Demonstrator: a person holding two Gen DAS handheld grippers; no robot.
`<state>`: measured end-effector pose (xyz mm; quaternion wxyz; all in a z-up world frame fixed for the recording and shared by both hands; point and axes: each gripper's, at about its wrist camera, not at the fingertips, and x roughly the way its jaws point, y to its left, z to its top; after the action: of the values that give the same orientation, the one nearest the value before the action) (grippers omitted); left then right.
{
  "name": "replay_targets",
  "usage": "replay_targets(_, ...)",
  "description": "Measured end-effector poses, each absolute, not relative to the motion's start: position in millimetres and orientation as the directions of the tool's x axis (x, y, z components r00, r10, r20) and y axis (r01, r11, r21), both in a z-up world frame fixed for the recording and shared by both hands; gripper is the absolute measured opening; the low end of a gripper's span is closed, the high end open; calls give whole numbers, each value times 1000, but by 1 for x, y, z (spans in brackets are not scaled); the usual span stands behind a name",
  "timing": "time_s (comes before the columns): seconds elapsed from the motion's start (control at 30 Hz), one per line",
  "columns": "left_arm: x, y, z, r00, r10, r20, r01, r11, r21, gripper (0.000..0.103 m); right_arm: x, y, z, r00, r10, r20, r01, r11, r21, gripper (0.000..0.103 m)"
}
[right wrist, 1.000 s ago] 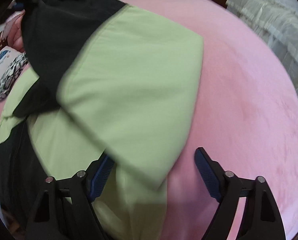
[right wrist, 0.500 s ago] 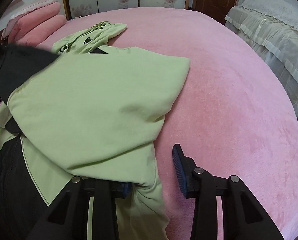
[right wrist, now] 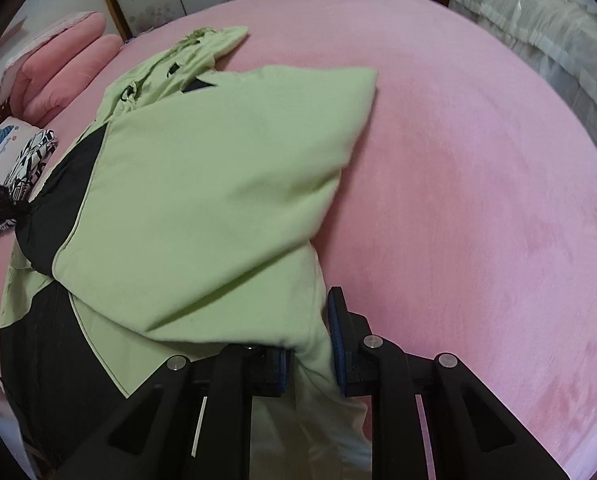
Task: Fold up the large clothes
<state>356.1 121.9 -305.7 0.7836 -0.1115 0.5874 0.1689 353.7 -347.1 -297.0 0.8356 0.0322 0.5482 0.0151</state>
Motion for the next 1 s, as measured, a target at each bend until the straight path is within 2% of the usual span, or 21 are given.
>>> replay_targets(0.1, 358, 120, -315, 234, 145, -961, -383, 922, 46, 6, 345, -354, -294, 397, 77, -914, 31, 995, 97, 12)
replay_targets(0.33, 361, 122, -325, 235, 161, -958, -351, 934, 71, 7, 340, -360, -281, 335, 105, -936, 86, 986, 141, 12)
replay_targets(0.5, 360, 122, -298, 226, 160, -961, -323, 943, 81, 8, 335, -365, -249, 327, 127, -936, 169, 967, 190, 12)
replay_targets(0.63, 349, 117, -258, 282, 150, -948, -299, 952, 62, 8, 331, -348, -221, 364, 104, -926, 146, 975, 167, 12)
replay_targets(0.87, 333, 70, -222, 308, -92, -947, -167, 975, -148, 8, 339, -299, -198, 398, 249, -883, 76, 950, 302, 12)
replay_targets(0.93, 332, 47, -230, 272, -159, -949, -148, 968, -204, 8, 348, -280, -200, 387, 313, -868, 51, 932, 359, 5)
replay_targets(1.0, 330, 24, -239, 256, -198, -946, -125, 964, -236, 3, 359, -260, -206, 392, 332, -858, 41, 926, 376, 4)
